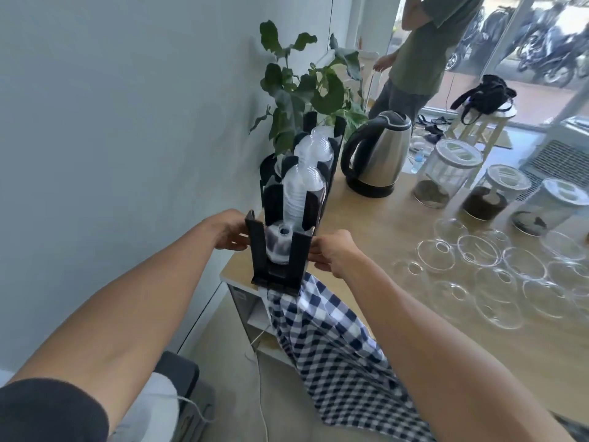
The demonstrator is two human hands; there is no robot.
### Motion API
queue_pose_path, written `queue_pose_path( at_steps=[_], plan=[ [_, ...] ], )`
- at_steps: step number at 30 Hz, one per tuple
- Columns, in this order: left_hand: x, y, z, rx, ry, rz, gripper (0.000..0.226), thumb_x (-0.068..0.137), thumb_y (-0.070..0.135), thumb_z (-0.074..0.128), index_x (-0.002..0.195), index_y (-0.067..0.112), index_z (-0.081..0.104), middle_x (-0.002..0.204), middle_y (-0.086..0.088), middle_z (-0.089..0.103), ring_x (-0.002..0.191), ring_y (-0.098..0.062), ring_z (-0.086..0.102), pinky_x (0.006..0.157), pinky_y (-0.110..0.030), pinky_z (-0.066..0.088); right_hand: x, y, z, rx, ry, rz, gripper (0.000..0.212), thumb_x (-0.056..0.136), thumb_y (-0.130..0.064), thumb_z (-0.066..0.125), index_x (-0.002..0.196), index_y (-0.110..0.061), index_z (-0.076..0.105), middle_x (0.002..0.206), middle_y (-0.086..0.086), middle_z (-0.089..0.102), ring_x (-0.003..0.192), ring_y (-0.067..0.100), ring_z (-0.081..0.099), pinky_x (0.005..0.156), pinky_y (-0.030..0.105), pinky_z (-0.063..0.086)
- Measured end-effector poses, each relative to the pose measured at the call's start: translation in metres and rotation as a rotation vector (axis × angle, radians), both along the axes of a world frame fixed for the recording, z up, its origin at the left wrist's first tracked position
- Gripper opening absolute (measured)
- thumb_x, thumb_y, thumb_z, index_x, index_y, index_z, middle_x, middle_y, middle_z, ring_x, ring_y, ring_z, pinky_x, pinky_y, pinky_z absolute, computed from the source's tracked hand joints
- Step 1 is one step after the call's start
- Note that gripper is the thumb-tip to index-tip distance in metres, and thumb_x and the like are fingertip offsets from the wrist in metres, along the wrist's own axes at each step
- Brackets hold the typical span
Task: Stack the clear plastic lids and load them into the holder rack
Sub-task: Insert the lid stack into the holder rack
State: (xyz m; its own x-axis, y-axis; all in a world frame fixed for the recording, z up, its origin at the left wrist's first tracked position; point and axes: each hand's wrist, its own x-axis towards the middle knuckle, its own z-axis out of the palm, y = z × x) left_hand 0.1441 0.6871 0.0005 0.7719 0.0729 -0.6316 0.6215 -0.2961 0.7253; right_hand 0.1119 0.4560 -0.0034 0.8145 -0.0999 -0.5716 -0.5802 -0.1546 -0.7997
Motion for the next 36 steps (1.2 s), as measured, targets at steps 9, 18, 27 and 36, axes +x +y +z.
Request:
queue_pose_path(
  at_steps=[9,18,27,36],
  plan=[
    [0.000,0.002,-0.042,-0.068,0.010,-0.031,0.025,0.079,0.013,0.084,0.101,0.004,0.078,0.083,-0.009,0.069,0.072,-0.019,0.062,0.075,-0.031,0.052,0.001,0.003,-0.035,-0.093,0.032,0.010,0.026,0.092,0.015,0.050,0.084,0.003,0.072,0.087,0.021,0.079,0.066,0.025,0.068,0.045,0.027,0.036],
    [0.001,-0.006,-0.062,0.025,-0.079,0.050,0.014,0.077,-0.003,0.080,0.068,0.001,0.070,0.051,-0.004,0.058,0.045,-0.015,0.047,0.048,-0.027,0.033,0.010,0.005,-0.061,-0.235,-0.012,0.037,0.010,0.091,0.005,0.068,0.082,0.002,0.066,0.092,0.022,0.075,0.070,0.027,0.071,0.048,0.027,0.045],
    [-0.009,-0.006,-0.071,0.055,-0.167,0.106,0.034,0.083,-0.003,0.070,0.052,0.009,0.067,0.051,-0.005,0.057,0.048,-0.019,0.044,0.048,-0.027,0.030,0.013,0.007,-0.070,-0.309,-0.097,0.090,0.014,0.090,-0.012,0.075,0.087,-0.001,0.068,0.077,0.012,0.071,0.064,0.021,0.063,0.060,0.037,0.055],
    [-0.067,-0.023,-0.048,0.491,-0.313,0.065,0.036,0.095,0.010,0.048,0.124,0.000,0.066,0.129,-0.021,0.068,0.121,-0.040,0.060,0.101,-0.045,0.048,-0.025,-0.037,-0.068,-0.452,-0.328,0.340,0.039,0.099,-0.010,0.055,0.137,-0.003,0.060,0.136,0.013,0.066,0.119,0.027,0.063,0.098,0.035,0.051]
  ],
)
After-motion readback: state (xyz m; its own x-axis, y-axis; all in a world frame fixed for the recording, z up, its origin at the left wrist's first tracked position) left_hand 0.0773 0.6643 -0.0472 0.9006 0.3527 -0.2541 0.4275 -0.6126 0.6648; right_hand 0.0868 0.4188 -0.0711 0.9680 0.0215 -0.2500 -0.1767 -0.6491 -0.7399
